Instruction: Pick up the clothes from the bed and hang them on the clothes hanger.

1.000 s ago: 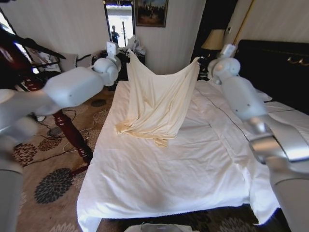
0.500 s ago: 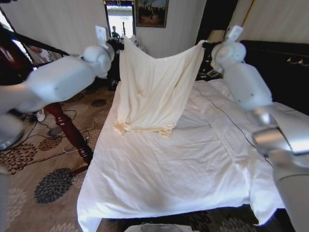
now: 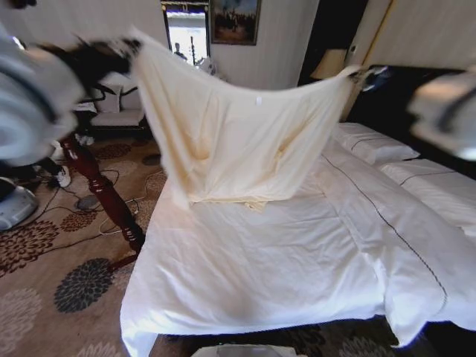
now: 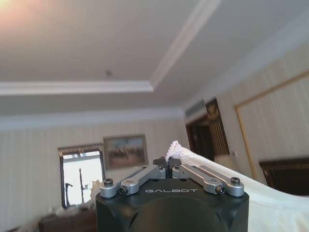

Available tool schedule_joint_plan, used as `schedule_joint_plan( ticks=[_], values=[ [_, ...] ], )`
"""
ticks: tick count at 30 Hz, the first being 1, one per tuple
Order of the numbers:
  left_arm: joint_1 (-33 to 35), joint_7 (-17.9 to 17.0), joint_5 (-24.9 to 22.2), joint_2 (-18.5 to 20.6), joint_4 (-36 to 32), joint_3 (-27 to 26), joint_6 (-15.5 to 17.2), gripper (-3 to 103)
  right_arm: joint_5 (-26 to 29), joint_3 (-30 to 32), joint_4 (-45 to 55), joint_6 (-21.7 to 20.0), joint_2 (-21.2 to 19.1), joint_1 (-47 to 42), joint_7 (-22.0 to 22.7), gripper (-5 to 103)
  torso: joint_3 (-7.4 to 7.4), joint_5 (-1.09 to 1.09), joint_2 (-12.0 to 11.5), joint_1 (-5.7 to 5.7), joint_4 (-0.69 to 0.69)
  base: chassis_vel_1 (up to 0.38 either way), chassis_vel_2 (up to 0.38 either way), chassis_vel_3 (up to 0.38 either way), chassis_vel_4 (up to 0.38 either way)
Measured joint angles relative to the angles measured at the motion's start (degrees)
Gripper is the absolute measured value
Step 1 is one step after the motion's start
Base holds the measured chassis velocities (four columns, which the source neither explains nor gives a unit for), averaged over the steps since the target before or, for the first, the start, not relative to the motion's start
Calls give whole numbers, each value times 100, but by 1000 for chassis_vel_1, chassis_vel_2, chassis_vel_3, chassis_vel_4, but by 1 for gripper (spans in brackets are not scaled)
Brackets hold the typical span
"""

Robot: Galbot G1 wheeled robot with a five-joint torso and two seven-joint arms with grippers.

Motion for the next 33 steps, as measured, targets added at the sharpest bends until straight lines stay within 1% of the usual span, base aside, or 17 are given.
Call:
schedule_joint_plan(
  ticks=[1,5,8,11,12,14,15,18,19,20,23,24,27,28,31,32,33],
  values=[
    [0,0,0,0,0,0,0,1,0,0,0,0,0,0,0,0,0,0,0,0,0,0,0,0,0],
    [-758,-303,-656,312,422,24,311,1,145,152,-163,-62,-184,358,63,0,2,-4,-1,3,7,0,0,0,0],
    [-826,-410,-921,503,600,49,487,1,21,159,-307,-98,-144,434,70,0,2,-2,-2,4,6,0,0,0,0],
    [-651,-499,-924,551,642,87,594,1,-42,140,-317,-141,-51,346,150,0,2,3,-2,3,4,0,0,0,0],
    [-562,-500,-813,527,628,128,612,1,-57,122,-274,-154,-7,274,185,0,2,4,-2,4,3,0,0,0,0],
    [-270,-499,-418,291,451,343,678,1,-222,-12,-5,-185,322,-135,403,0,3,0,-2,4,0,0,0,0,0],
    [-270,-499,-418,291,451,343,678,1,-222,-12,-5,-185,322,-135,403,0,3,0,-2,4,0,0,0,0,0],
    [-80,-404,288,-253,105,1162,731,1,-757,-227,372,-184,875,-1067,574,0,5,-4,-6,6,11,0,0,0,0],
    [-80,-404,288,-253,105,1162,731,1,-757,-227,372,-184,875,-1067,574,0,5,-4,-6,6,11,0,0,0,0],
    [-67,-353,502,-379,41,1421,732,1,-937,-274,415,-174,994,-1281,573,0,5,-8,-5,6,11,0,0,0,0],
    [-88,-137,1405,-882,-81,2708,676,1,-1917,-633,333,-132,1530,-1954,363,0,3,-2,-5,4,6,0,0,0,0],
    [-88,-137,1405,-882,-81,2708,676,1,-1917,-633,333,-132,1530,-1954,363,0,3,-2,-5,4,6,0,0,0,0],
    [-236,82,2332,-1321,-23,3852,541,1,-2901,-1184,-119,-43,1974,-2221,28,0,3,-1,-5,4,4,0,0,0,0],
    [-236,82,2332,-1321,-23,3852,541,1,-2901,-1184,-119,-43,1974,-2221,28,0,3,-1,-5,4,4,0,0,0,0],
    [-690,321,3214,-1944,287,5167,345,1,-3701,-1767,-861,163,2471,-2221,-258,0,4,-2,-5,5,7,0,0,0,0],
    [-690,321,3214,-1944,287,5167,345,1,-3701,-1767,-861,163,2471,-2221,-258,0,4,-2,-5,5,7,0,0,0,0],
    [-956,332,3362,-2189,384,5678,337,1,-3838,-1861,-1016,202,2593,-2215,-292,0,3,5,-4,5,8,0,0,0,0]
  ],
)
